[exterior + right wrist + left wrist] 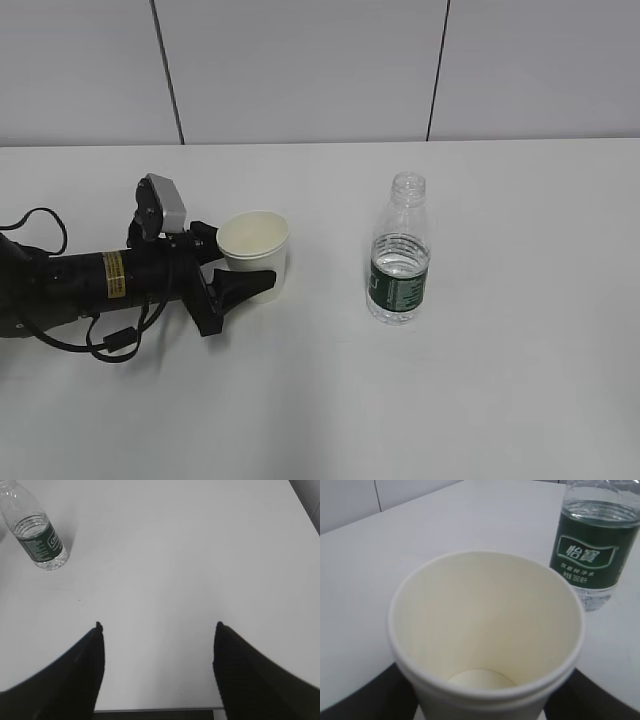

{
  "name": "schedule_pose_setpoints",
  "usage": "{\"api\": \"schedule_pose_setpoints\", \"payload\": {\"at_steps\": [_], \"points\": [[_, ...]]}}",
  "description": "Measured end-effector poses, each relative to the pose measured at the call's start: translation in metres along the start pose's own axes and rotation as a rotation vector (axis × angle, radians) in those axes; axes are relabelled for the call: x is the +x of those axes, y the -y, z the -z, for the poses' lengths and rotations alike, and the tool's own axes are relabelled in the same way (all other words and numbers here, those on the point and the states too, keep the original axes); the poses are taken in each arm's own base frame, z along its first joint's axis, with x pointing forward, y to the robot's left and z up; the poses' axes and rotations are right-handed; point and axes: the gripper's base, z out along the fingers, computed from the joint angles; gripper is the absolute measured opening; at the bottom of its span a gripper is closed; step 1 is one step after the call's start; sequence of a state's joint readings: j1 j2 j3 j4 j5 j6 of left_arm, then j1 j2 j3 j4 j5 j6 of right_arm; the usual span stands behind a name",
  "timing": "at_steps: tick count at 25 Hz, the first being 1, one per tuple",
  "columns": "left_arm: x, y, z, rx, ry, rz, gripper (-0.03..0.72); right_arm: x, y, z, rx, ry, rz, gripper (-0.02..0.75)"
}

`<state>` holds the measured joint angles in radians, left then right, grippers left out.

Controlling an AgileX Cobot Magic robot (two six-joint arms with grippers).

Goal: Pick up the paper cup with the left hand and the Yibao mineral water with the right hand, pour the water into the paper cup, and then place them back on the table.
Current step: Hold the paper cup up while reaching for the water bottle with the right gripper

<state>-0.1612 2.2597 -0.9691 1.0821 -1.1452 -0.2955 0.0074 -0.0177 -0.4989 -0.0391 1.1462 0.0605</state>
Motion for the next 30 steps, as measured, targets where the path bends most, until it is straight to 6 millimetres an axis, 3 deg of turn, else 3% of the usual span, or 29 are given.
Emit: {"api": "schedule_pose_setpoints", "payload": {"at_steps": [12, 23, 30], "points": [[-0.015, 0.002, 0.003, 0.04, -0.016, 0.007, 0.436, 0.0, 0.0, 0.0, 0.0, 0.0, 0.0, 0.532], [-0.063, -0.002, 0.016, -0.002, -0.034, 0.028, 0.436, 0.0, 0.0, 0.0, 0.0, 0.0, 0.0, 0.531], [-0.07, -0.003, 0.02, -0.031, -0.072, 0.073, 0.436, 0.0, 0.0, 0.0, 0.0, 0.0, 0.0, 0.532]]}}
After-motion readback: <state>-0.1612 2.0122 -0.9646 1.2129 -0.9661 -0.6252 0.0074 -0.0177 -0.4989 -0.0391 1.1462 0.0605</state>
